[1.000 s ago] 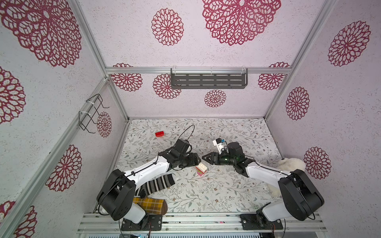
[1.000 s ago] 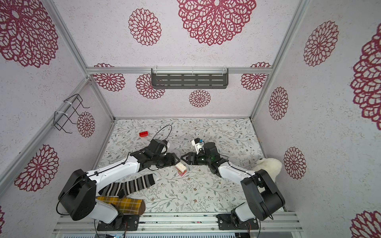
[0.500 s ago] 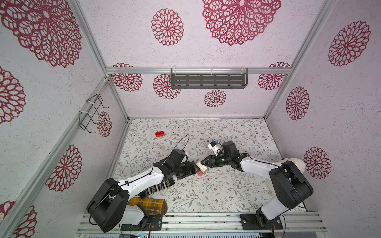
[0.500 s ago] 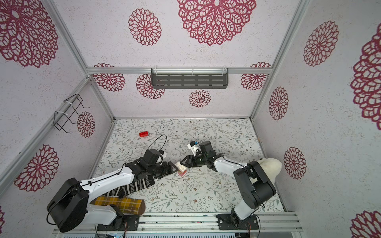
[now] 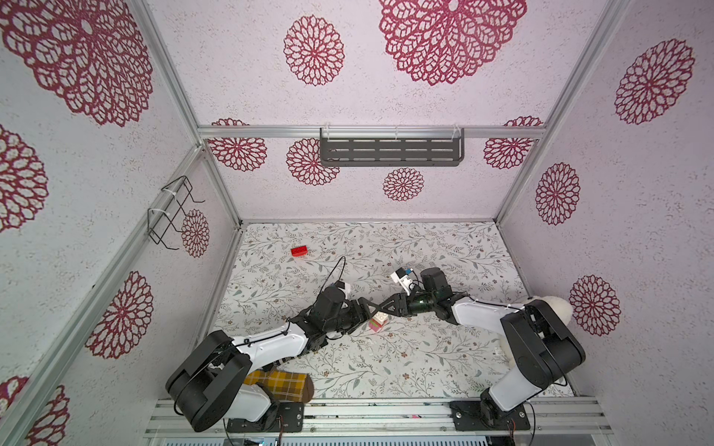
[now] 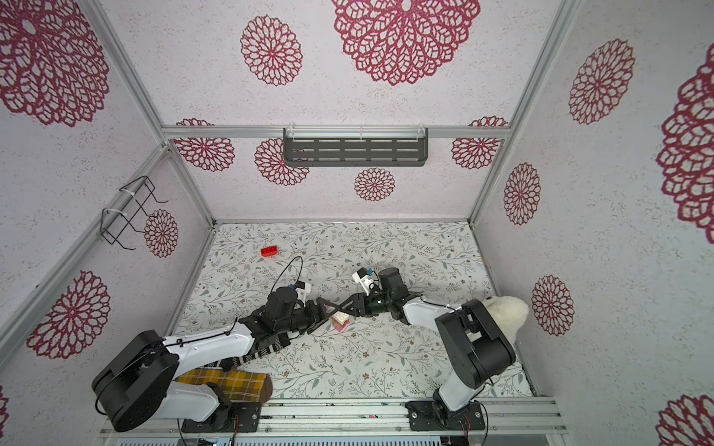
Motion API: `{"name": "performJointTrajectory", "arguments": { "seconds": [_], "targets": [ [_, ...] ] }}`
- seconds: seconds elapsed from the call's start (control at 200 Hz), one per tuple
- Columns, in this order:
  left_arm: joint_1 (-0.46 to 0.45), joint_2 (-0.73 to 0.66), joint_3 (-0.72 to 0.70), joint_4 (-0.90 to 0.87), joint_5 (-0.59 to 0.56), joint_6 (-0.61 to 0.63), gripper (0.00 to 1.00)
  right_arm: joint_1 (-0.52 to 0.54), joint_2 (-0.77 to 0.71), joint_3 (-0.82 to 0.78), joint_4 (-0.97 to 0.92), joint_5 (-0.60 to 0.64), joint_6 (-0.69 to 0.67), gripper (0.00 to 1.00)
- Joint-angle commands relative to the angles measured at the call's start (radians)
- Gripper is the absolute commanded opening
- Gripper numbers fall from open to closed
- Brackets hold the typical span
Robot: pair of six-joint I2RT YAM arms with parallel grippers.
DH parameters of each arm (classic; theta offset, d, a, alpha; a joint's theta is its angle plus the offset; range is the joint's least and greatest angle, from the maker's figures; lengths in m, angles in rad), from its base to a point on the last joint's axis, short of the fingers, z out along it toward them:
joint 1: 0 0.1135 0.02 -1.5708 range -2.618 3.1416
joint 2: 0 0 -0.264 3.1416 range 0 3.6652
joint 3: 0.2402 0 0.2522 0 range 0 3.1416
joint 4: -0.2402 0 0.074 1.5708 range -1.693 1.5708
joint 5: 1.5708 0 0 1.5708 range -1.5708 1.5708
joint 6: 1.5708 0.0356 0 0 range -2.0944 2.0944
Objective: Assemble an ice cream with lego
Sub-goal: Adjust the lego brick from the lego brick.
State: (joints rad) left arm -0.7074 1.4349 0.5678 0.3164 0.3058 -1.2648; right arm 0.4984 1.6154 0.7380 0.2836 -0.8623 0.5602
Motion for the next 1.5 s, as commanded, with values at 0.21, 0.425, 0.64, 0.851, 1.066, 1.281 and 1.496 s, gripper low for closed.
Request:
{"name": "performJointTrajectory", "arguments": {
  "seconds": [0.21, 0.425, 0.64, 0.851, 1.066, 1.281, 1.496],
  "targets": [
    [-0.029, 0.127, -0.031, 0.170, -0.023, -0.095, 0.61, -0.003, -0.006, -0.032, 0.101, -0.029, 0.065, 0.44],
    [-0.029, 0.159, -0.057, 0.224, -0.030, -0.124, 0.46, 0.001, 0.004, -0.043, 0.112, -0.033, 0.069, 0.32],
    [-0.029, 0.135, -0.104, 0.225, -0.047, -0.128, 0.37, 0.018, 0.005, -0.061, 0.159, -0.034, 0.107, 0.27],
    [-0.029, 0.139, -0.134, 0.237, -0.058, -0.124, 0.28, 0.051, 0.007, -0.073, 0.194, -0.013, 0.136, 0.27],
    [-0.030, 0.168, -0.130, 0.231, -0.063, -0.135, 0.23, 0.061, 0.016, -0.064, 0.145, 0.024, 0.108, 0.28],
    [-0.032, 0.165, -0.124, 0.152, -0.082, -0.145, 0.23, 0.077, 0.020, -0.003, -0.018, 0.110, 0.017, 0.29],
    [-0.029, 0.185, -0.138, 0.173, -0.078, -0.173, 0.24, 0.078, 0.039, 0.004, -0.043, 0.124, 0.001, 0.31]
  ]
}}
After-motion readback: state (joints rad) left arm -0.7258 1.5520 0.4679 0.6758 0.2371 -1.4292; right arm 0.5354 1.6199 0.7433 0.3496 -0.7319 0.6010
